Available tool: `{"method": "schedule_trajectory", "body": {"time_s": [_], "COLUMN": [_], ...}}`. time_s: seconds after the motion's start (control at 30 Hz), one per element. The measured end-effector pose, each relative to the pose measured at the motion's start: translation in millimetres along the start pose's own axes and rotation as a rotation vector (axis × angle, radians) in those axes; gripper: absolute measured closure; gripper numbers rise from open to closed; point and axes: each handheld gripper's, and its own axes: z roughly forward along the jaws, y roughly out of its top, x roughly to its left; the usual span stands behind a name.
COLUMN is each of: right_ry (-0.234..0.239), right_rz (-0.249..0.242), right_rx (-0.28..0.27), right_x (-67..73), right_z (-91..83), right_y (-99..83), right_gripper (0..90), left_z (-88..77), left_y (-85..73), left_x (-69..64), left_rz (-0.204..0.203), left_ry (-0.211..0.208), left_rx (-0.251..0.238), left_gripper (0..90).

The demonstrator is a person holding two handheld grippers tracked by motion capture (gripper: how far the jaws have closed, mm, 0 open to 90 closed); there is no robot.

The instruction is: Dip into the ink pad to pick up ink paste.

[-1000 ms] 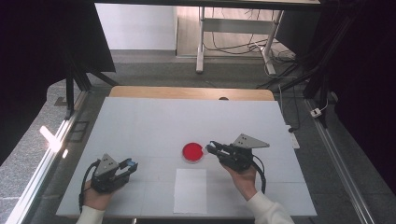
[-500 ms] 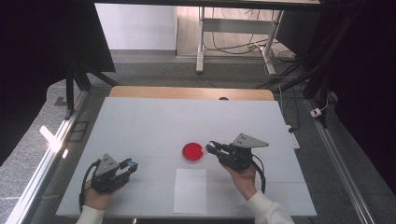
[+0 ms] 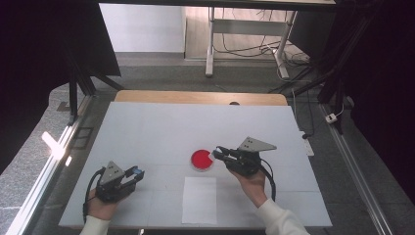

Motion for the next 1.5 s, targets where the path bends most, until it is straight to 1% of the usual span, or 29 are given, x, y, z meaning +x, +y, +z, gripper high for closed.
{"method": "schedule_trajectory", "body": {"time_s": [0.17,0.27,0.43,0.5,0.63,0.8,0.93,1.13,1.33,1.5], "right_ry": [0.01,0.004,0.003,0.002,0.002,0.003,0.001,-0.007,-0.011,-0.01], "right_rz": [-0.003,-0.021,-0.029,-0.035,-0.039,-0.058,-0.062,-0.068,-0.092,-0.097], "right_rx": [0.02,0.039,0.069,0.09,0.112,0.165,0.197,0.22,0.251,0.27], "right_x": [-2.1,-2.4,-4.5,-5.2,-6.0,-6.6,-7.8,-13.3,-14.1,-14.4], "right_z": [8.3,15.6,25.8,29.8,37.6,47.2,52.9,60.8,69.6,72.8], "right_y": [1.3,2.6,3.6,3.9,4.8,4.6,3.5,3.5,4.6,4.7], "right_gripper": [75.8,75.8,75.8,75.8,75.8,75.7,75.7,75.7,75.8,75.7], "left_z": [0.9,0.5,0.6,0.7,0.6,1.1,2.0,2.4,3.4,4.1], "left_y": [0.0,-0.1,-0.2,-0.1,-0.1,-0.3,-0.4,-0.5,0.1,0.2], "left_x": [0.2,-0.1,0.3,0.4,0.2,0.1,0.0,0.1,0.1,0.1], "left_rz": [0.004,0.005,0.004,0.005,0.006,0.008,0.009,0.011,0.013,0.015], "left_ry": [-0.004,-0.002,-0.004,-0.006,-0.006,-0.01,-0.014,-0.016,-0.019,-0.022], "left_rx": [0.006,0.004,0.004,0.005,0.004,0.005,0.007,0.007,0.006,0.008], "left_gripper": [64.8,64.8,64.8,64.7,64.8,64.8,64.8,64.7,64.8,64.8]}}
